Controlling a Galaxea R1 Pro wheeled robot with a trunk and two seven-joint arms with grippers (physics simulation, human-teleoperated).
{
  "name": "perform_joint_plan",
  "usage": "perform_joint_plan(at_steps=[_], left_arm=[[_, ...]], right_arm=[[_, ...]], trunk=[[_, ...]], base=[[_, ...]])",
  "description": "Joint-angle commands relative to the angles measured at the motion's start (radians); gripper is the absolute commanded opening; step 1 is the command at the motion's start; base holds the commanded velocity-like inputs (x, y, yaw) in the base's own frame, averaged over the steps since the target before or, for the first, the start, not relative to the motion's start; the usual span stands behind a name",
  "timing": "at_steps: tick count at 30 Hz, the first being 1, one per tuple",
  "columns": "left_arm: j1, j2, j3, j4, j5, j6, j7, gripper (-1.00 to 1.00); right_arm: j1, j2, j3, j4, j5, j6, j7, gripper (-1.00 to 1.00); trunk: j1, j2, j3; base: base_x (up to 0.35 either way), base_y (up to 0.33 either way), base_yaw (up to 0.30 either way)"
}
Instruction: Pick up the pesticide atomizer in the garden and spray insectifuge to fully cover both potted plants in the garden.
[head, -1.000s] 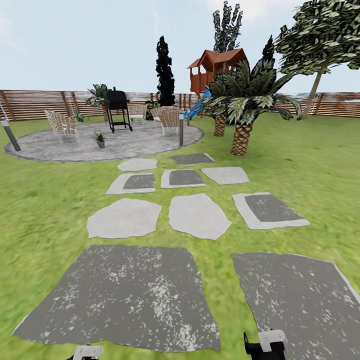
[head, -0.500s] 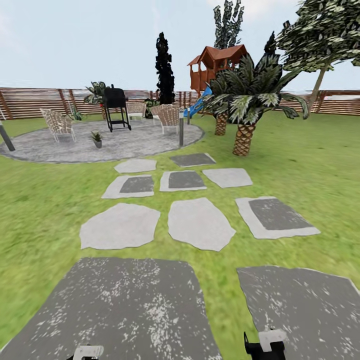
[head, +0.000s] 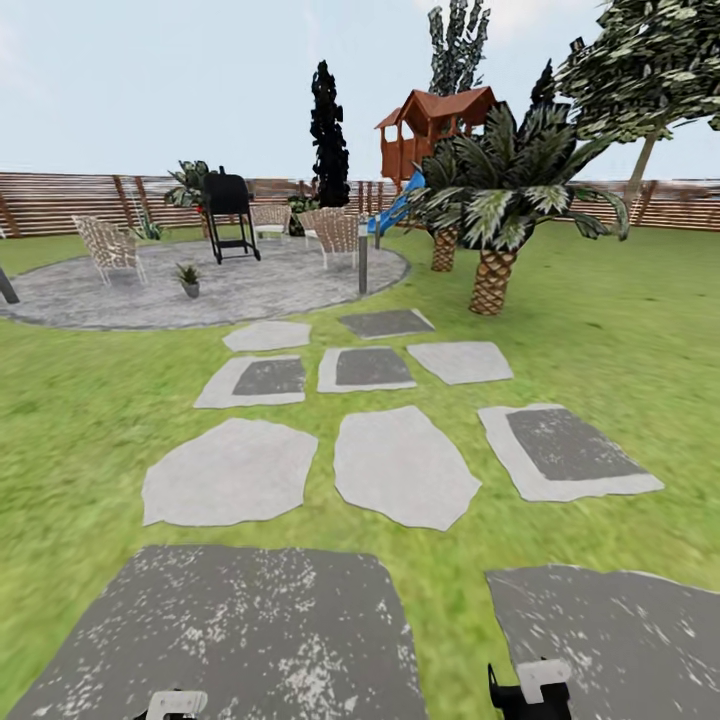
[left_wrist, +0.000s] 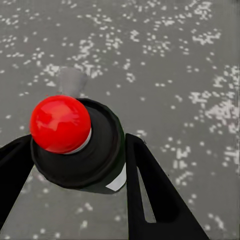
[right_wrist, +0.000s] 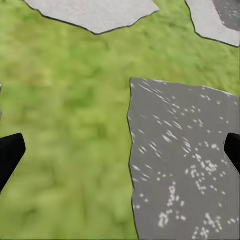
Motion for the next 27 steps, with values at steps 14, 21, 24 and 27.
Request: perform_joint_plan(at_steps=[14, 21, 24, 27], left_arm=[[-0.001, 0.0, -0.008, 0.001, 0.009, -0.002, -0.004, -1.0], [-0.001, 0.0, -0.008, 0.001, 0.009, -0.002, -0.004, -1.0], [-0.001, 0.0, -0.009, 0.001, 0.009, -0.003, -0.004, -1.0], [-0.001, 0.0, -0.008, 0.001, 0.009, -0.003, -0.004, -1.0]], right_arm=[[-0.001, 0.0, -0.004, 0.002, 0.011, -0.002, -0.007, 1.0], [-0.001, 0.0, -0.004, 0.002, 0.011, -0.002, -0.007, 1.0], [-0.001, 0.0, -0.004, 0.002, 0.011, -0.002, -0.007, 1.0], [-0.001, 0.0, -0.004, 0.002, 0.011, -0.002, -0.007, 1.0]], trunk=[[0.0, 0.0, -0.001], [0.0, 0.0, -0.001], [0.0, 0.0, -0.001], [0.0, 0.0, -0.001]], base=[[0.337, 0.006, 0.0], [0.337, 0.001, 0.0], [0.338, 0.0, 0.0], [0.337, 0.0, 0.0]])
